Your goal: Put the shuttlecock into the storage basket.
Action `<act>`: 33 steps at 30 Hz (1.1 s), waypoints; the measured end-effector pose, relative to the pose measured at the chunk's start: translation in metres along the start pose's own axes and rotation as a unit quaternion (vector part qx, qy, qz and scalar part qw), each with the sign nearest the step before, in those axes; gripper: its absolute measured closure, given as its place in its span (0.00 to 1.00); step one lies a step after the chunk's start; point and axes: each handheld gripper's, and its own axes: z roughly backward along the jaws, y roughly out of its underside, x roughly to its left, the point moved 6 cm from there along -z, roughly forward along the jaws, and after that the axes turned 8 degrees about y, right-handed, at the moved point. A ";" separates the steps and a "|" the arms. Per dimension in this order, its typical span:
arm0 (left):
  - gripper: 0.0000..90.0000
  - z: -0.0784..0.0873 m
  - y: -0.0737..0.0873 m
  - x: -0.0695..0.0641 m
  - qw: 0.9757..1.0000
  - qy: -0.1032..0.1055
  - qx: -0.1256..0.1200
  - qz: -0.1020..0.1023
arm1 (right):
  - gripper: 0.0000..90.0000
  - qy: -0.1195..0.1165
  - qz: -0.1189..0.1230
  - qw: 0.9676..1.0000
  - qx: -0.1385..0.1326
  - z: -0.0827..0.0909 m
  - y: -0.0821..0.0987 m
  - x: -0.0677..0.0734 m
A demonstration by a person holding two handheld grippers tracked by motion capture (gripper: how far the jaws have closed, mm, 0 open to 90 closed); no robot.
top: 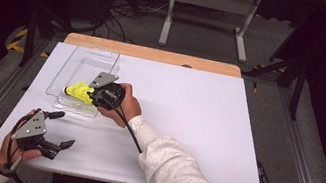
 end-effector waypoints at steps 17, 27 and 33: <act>0.06 -0.001 0.000 0.000 1.000 -0.001 0.000 0.001 | 0.65 0.011 0.025 1.000 -0.011 0.016 0.003 -0.003; 0.06 -0.001 0.000 0.000 1.000 -0.001 0.000 0.002 | 0.61 0.014 0.029 0.999 -0.016 0.022 0.006 -0.005; 0.06 -0.001 0.000 0.000 1.000 -0.002 0.001 0.001 | 0.58 0.013 0.024 0.999 -0.019 0.027 0.009 -0.009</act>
